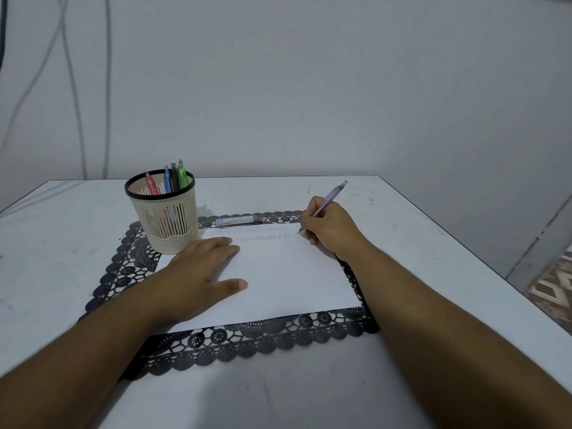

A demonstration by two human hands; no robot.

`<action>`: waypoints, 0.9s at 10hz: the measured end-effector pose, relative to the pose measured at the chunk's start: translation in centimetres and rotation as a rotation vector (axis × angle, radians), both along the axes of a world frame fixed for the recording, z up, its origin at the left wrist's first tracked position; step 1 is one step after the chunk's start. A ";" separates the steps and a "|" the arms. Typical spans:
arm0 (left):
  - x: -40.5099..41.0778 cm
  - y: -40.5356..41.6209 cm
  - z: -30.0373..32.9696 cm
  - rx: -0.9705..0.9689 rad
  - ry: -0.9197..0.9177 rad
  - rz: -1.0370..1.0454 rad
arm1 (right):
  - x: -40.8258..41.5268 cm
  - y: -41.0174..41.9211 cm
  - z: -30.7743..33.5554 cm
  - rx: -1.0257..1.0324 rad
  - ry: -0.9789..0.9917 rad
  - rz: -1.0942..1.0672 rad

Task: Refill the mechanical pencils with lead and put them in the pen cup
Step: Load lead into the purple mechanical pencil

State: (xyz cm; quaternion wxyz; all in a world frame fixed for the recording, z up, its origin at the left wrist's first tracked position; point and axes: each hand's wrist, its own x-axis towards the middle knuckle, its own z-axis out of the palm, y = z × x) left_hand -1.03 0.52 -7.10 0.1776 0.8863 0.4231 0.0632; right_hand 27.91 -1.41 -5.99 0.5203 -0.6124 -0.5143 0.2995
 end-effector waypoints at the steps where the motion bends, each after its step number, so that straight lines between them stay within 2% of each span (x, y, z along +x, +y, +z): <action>1: 0.0 0.1 -0.1 0.005 -0.001 -0.004 | -0.3 -0.2 0.0 -0.012 0.022 0.052; 3: 0.0 0.0 0.0 0.001 -0.020 -0.009 | 0.3 0.1 -0.4 0.043 0.088 -0.054; 9: 0.0 -0.1 0.0 -0.005 -0.018 -0.004 | 0.5 0.4 -0.5 -0.051 -0.096 -0.085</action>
